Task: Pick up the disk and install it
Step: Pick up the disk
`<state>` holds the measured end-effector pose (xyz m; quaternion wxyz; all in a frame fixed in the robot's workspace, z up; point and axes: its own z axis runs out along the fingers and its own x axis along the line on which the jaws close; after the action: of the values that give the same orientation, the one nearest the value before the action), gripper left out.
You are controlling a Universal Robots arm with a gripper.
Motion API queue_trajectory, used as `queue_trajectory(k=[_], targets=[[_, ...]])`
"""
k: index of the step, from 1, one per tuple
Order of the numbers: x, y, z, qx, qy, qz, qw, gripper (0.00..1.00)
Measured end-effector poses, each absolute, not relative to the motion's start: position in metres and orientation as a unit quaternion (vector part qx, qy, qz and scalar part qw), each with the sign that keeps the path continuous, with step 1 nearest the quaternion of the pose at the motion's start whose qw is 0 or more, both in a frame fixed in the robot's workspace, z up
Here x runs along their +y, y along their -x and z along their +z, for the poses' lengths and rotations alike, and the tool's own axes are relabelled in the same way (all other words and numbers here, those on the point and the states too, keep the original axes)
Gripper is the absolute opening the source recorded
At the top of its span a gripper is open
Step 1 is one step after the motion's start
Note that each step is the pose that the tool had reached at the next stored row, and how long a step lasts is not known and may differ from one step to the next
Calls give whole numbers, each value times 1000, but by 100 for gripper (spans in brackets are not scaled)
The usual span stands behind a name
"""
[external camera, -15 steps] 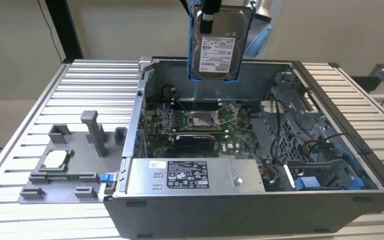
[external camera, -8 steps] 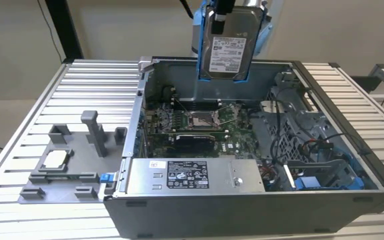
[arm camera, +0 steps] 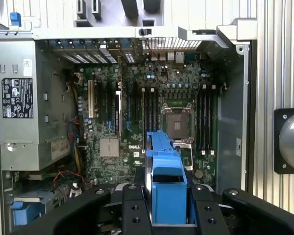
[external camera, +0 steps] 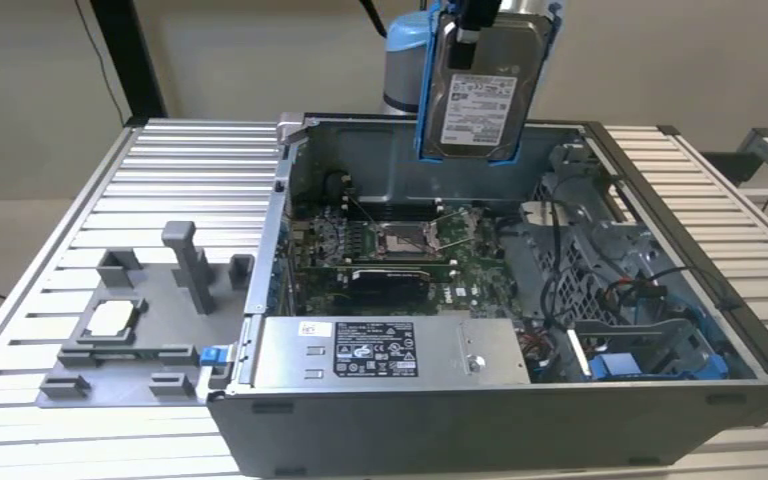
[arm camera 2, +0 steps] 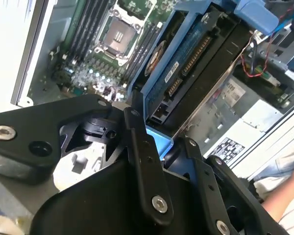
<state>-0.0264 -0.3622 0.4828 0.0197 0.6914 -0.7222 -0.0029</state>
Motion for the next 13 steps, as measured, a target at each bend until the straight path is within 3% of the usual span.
queue_trajectory(k=[13], targets=[[-362,-13,483,-722,-691,-3,20,0]])
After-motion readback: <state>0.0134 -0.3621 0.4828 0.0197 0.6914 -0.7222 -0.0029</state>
